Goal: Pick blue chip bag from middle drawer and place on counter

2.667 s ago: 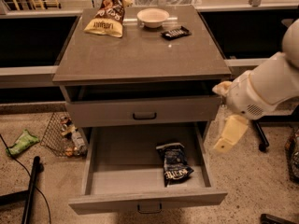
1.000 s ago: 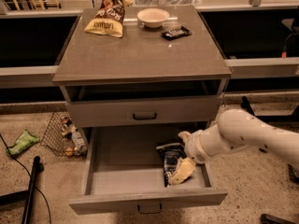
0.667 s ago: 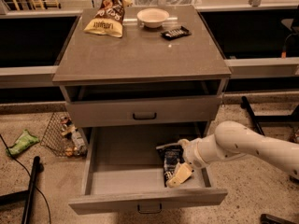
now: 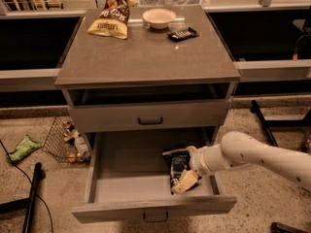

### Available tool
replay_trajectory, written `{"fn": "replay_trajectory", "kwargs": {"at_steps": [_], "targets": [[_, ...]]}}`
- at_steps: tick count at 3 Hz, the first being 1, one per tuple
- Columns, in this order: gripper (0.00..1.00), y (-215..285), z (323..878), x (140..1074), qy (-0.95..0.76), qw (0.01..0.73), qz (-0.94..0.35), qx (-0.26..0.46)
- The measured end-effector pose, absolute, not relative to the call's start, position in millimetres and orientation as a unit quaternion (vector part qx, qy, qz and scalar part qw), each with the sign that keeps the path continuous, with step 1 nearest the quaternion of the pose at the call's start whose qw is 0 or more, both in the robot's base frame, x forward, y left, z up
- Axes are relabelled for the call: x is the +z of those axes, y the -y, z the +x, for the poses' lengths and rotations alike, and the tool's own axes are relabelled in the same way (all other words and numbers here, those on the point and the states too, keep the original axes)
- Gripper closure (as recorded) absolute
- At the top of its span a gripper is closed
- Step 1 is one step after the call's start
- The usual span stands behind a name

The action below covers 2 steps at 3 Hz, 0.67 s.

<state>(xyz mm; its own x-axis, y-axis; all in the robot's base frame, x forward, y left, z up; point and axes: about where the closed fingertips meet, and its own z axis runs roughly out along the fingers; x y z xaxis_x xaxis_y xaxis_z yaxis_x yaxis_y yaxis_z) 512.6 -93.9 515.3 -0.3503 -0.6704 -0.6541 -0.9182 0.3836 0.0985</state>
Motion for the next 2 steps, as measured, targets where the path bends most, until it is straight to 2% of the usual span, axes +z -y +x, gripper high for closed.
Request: {"fn": "replay_trajectory", "kwargs": {"at_steps": [2], "targets": [[0.0,126,550,447,-0.797,0.3,-0.486,0.2]]}}
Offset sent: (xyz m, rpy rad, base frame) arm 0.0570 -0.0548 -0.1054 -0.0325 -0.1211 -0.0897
